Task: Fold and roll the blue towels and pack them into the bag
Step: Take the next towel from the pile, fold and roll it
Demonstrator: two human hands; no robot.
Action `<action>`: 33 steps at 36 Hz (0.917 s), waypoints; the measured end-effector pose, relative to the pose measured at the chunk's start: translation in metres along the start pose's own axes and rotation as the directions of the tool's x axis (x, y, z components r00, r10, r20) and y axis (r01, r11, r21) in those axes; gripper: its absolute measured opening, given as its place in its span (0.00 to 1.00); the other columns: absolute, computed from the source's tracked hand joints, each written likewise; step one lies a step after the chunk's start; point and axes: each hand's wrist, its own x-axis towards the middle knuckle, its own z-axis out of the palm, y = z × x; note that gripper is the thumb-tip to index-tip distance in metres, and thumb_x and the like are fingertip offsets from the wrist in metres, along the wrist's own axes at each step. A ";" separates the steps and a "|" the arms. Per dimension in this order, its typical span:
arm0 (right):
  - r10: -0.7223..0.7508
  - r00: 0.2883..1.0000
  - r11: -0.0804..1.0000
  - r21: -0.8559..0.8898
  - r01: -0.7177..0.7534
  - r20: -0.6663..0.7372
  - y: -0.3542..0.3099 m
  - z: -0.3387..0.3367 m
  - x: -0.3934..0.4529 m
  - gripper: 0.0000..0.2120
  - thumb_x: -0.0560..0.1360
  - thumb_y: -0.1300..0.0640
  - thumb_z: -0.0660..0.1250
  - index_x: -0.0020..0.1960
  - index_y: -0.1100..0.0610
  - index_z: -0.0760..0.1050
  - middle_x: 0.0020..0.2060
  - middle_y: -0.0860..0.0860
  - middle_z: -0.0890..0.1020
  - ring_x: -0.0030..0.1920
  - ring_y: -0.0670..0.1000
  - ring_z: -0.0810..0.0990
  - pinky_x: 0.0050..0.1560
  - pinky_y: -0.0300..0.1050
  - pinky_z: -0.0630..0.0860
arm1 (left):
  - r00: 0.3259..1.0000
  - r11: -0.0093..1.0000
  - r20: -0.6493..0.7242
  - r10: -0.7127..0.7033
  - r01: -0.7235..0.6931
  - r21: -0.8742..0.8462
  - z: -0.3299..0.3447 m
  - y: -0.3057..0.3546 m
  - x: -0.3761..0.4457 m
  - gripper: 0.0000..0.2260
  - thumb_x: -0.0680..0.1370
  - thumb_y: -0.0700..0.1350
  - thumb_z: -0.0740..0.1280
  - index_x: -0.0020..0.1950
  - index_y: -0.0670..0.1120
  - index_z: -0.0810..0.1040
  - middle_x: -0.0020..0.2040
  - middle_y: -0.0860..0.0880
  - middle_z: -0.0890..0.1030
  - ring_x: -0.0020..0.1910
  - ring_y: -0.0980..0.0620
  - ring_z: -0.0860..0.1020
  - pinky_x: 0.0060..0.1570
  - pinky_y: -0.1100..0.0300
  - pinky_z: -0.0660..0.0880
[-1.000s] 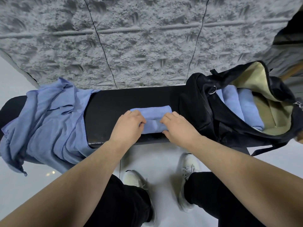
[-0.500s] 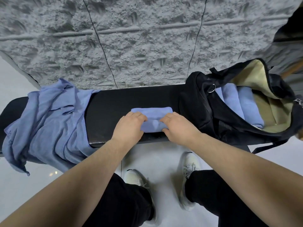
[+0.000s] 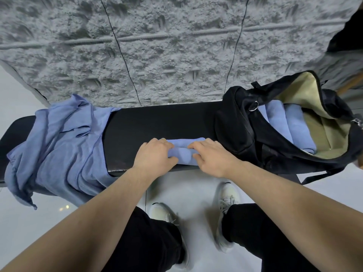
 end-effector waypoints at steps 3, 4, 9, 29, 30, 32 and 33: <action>-0.002 0.998 0.999 -0.044 -0.002 -0.070 0.004 0.000 0.003 0.18 0.83 0.53 0.52 0.71 0.47 0.68 0.61 0.47 0.72 0.60 0.52 0.65 0.60 0.48 0.63 | 1.000 1.000 0.020 -0.024 0.024 0.002 0.002 0.001 0.003 0.12 0.78 0.50 0.59 0.57 0.49 0.76 0.52 0.52 0.72 0.49 0.50 0.71 0.47 0.57 0.65; -0.006 0.996 0.998 -0.064 0.000 -0.094 0.004 0.001 0.004 0.19 0.83 0.52 0.52 0.72 0.47 0.68 0.60 0.47 0.72 0.59 0.52 0.65 0.59 0.48 0.62 | 0.999 0.999 0.029 -0.032 0.032 -0.006 0.002 0.001 0.004 0.13 0.78 0.50 0.59 0.59 0.49 0.76 0.54 0.52 0.71 0.49 0.50 0.71 0.47 0.57 0.65; -0.063 0.965 0.997 -0.063 0.048 -0.256 0.004 0.010 0.003 0.19 0.81 0.56 0.56 0.71 0.47 0.68 0.57 0.46 0.74 0.55 0.52 0.69 0.50 0.43 0.58 | 0.997 0.997 0.038 -0.066 0.067 -0.045 0.006 -0.001 0.007 0.16 0.79 0.48 0.57 0.65 0.50 0.75 0.52 0.52 0.69 0.48 0.51 0.68 0.46 0.57 0.63; -0.128 0.971 0.990 0.027 0.136 -0.200 0.008 0.007 0.008 0.25 0.72 0.62 0.65 0.68 0.50 0.71 0.62 0.46 0.75 0.59 0.53 0.70 0.62 0.49 0.69 | 0.975 0.992 -0.219 0.023 -0.049 -0.113 0.011 -0.007 0.012 0.17 0.73 0.42 0.63 0.62 0.51 0.75 0.57 0.54 0.73 0.57 0.51 0.70 0.56 0.59 0.59; -0.124 0.972 0.991 0.030 0.133 -0.201 0.008 0.007 0.009 0.25 0.73 0.62 0.65 0.69 0.50 0.71 0.62 0.46 0.75 0.59 0.53 0.70 0.63 0.49 0.69 | 0.964 0.992 -0.260 0.056 -0.084 -0.097 0.010 -0.008 0.012 0.16 0.73 0.41 0.64 0.59 0.50 0.76 0.57 0.54 0.73 0.56 0.51 0.70 0.54 0.60 0.59; -0.115 0.973 0.991 0.041 0.126 -0.201 0.008 0.007 0.008 0.25 0.73 0.61 0.65 0.69 0.49 0.70 0.62 0.45 0.75 0.60 0.52 0.70 0.64 0.47 0.68 | 0.951 0.990 -0.288 0.115 -0.135 -0.051 0.009 -0.008 0.012 0.14 0.73 0.39 0.64 0.57 0.50 0.77 0.55 0.54 0.74 0.52 0.51 0.72 0.50 0.61 0.59; -0.112 0.974 0.991 0.046 0.124 -0.199 0.007 0.006 0.008 0.25 0.73 0.61 0.64 0.69 0.49 0.70 0.62 0.45 0.75 0.60 0.51 0.69 0.64 0.46 0.67 | 0.952 0.988 -0.277 0.132 -0.147 -0.036 0.008 -0.008 0.011 0.14 0.73 0.39 0.64 0.56 0.51 0.78 0.55 0.55 0.75 0.51 0.51 0.73 0.49 0.61 0.59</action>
